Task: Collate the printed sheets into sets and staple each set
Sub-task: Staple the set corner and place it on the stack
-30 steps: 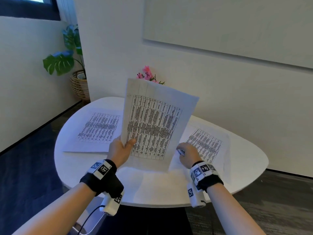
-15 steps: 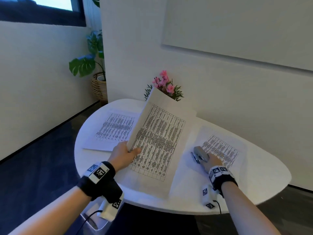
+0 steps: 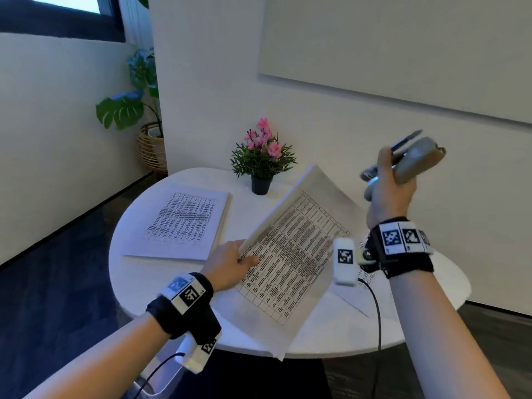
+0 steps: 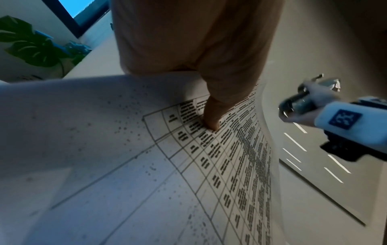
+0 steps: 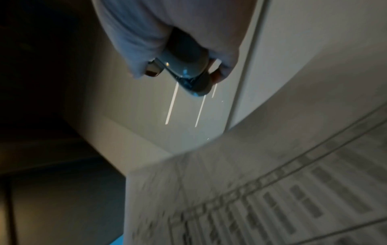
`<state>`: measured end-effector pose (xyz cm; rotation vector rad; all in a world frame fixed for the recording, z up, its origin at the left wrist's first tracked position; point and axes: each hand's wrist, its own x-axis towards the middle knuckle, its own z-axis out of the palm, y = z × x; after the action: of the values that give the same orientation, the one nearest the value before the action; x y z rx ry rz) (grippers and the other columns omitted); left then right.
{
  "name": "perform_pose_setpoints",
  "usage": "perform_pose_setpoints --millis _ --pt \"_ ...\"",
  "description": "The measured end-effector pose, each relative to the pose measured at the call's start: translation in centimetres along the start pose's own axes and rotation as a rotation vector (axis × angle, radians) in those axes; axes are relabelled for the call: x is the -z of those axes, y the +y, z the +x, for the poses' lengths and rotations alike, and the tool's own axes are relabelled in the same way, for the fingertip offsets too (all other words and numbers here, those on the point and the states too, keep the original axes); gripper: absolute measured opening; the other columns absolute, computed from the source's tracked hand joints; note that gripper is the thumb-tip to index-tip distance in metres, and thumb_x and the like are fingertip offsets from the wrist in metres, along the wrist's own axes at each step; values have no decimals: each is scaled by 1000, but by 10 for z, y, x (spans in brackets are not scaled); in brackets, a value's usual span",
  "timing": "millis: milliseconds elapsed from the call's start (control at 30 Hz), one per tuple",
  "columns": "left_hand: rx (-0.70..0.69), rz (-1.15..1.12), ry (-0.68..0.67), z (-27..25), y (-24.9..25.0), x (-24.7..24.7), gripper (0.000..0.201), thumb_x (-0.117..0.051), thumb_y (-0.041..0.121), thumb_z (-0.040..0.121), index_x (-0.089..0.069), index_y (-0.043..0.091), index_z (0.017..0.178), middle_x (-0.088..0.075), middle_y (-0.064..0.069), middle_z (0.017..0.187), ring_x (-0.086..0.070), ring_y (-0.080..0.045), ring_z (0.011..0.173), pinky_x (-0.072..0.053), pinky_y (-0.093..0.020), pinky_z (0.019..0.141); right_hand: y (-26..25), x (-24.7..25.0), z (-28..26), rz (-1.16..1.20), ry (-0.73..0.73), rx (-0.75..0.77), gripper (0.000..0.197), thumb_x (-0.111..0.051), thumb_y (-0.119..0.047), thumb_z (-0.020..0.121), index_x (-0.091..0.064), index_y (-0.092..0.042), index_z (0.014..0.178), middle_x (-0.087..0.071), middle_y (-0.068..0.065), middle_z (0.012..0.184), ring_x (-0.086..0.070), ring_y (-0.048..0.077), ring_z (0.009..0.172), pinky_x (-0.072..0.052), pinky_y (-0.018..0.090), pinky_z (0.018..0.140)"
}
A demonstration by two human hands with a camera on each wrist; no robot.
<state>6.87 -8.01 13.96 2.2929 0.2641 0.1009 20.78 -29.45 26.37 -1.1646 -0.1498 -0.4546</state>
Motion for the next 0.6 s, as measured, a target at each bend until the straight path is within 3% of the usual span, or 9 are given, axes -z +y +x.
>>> perform_pose_setpoints --millis 100,233,333,400,500,600 --pt "-21 9 -17 -1 3 -6 24 -61 33 92 -47 26 73 -46 4 57 -42 -13 49 -34 -24 51 -7 -20 -8 -10 -100 18 43 -69 -43 75 -60 -10 101 -61 1 78 -51 10 58 -39 22 51" --pt "-32 -3 -25 -3 4 -9 28 -61 31 92 -44 27 70 -42 5 56 -39 -13 49 -32 -25 49 0 -30 -18 -105 -188 54 14 -63 -30 89 -62 -19 83 -64 -3 76 -61 4 64 -48 22 63" --pt "-45 46 -30 -4 7 -9 32 -61 31 92 -41 26 67 -43 6 56 -39 -9 48 -29 -17 44 4 -35 -24 -73 -260 16 25 -66 -43 81 -64 -18 82 -67 4 81 -63 18 75 -51 39 76" --pt "-49 56 -39 -4 8 -10 31 -60 30 93 -42 26 69 -45 8 56 -41 -7 46 -29 -12 40 4 -37 -26 -20 -287 0 30 -67 -44 79 -63 -14 80 -66 5 76 -60 22 71 -51 40 70" --pt "-69 44 -68 -5 9 -12 23 -59 29 93 -47 22 75 -48 7 57 -41 -5 44 -30 -11 39 3 -38 -30 -68 -222 53 29 -61 -30 90 -56 -13 67 -56 -8 47 -51 10 44 -43 23 48" --pt "-69 49 -88 -5 7 -16 17 -58 31 94 -55 16 86 -50 7 60 -42 -5 44 -30 -11 39 8 -36 -30 -121 -166 63 35 -61 -28 91 -52 -14 60 -45 -9 37 -42 10 34 -34 20 41"
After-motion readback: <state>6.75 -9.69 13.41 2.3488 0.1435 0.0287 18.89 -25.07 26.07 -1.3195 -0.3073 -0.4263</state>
